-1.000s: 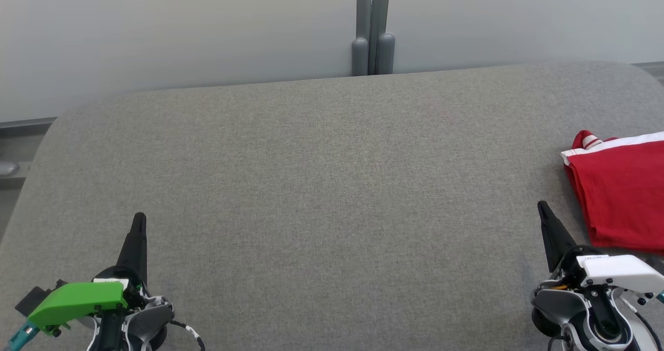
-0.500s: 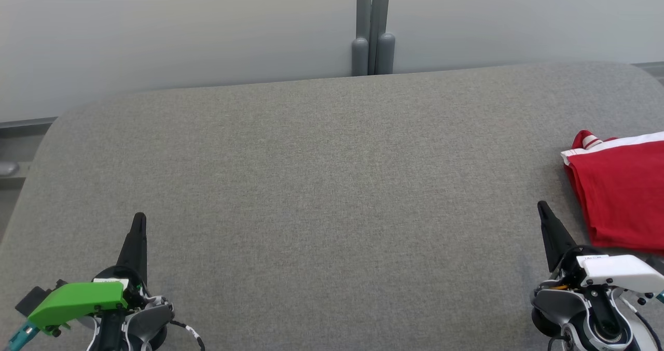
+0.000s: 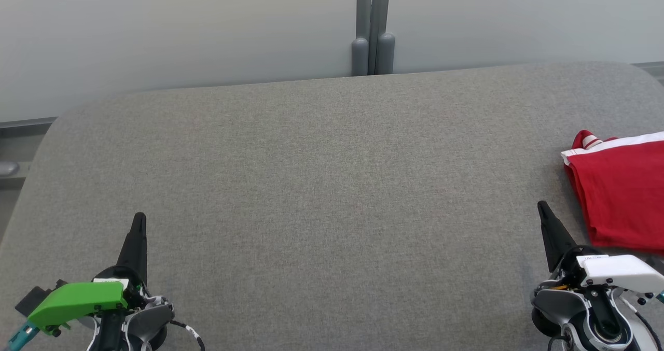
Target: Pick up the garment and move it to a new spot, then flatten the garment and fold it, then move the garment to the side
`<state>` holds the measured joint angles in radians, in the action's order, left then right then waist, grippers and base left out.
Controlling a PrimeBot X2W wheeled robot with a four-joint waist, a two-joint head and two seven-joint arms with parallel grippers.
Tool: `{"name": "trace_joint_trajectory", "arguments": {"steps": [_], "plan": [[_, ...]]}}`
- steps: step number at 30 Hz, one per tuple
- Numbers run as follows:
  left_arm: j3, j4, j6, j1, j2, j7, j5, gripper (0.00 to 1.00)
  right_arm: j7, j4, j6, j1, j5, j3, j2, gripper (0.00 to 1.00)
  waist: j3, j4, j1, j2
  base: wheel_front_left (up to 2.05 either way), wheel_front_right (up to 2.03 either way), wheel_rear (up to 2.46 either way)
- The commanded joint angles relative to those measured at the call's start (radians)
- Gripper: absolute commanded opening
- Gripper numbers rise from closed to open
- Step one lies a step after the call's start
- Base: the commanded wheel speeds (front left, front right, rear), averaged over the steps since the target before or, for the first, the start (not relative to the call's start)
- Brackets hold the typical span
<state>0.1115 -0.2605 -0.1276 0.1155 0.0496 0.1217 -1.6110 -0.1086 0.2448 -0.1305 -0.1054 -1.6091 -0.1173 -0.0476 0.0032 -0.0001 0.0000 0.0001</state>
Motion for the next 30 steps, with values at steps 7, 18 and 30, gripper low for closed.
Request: {"name": "trace_joint_trajectory", "arguments": {"steps": [7, 18, 30], "plan": [[0.003, 0.003, -0.006, 0.015, 0.000, -0.001, -0.001, 0.00, -0.004, -0.004, 0.000, -0.004, -0.007, 0.001, -0.005, 0.00, 0.000, 0.000, 0.0000, -0.0001, 0.00, 0.00, 0.00], [0.003, 0.003, -0.006, 0.015, 0.000, -0.001, -0.002, 0.00, -0.004, -0.004, 0.000, -0.004, -0.007, 0.001, -0.005, 0.00, 0.000, 0.000, 0.0000, -0.0001, 0.00, 0.00, 0.00], [0.003, 0.004, -0.006, 0.015, 0.000, -0.001, -0.002, 0.00, -0.004, -0.004, 0.000, -0.004, -0.007, 0.001, -0.005, 0.00, 0.000, 0.000, 0.0000, -0.0001, 0.00, 0.00, 0.00]]}}
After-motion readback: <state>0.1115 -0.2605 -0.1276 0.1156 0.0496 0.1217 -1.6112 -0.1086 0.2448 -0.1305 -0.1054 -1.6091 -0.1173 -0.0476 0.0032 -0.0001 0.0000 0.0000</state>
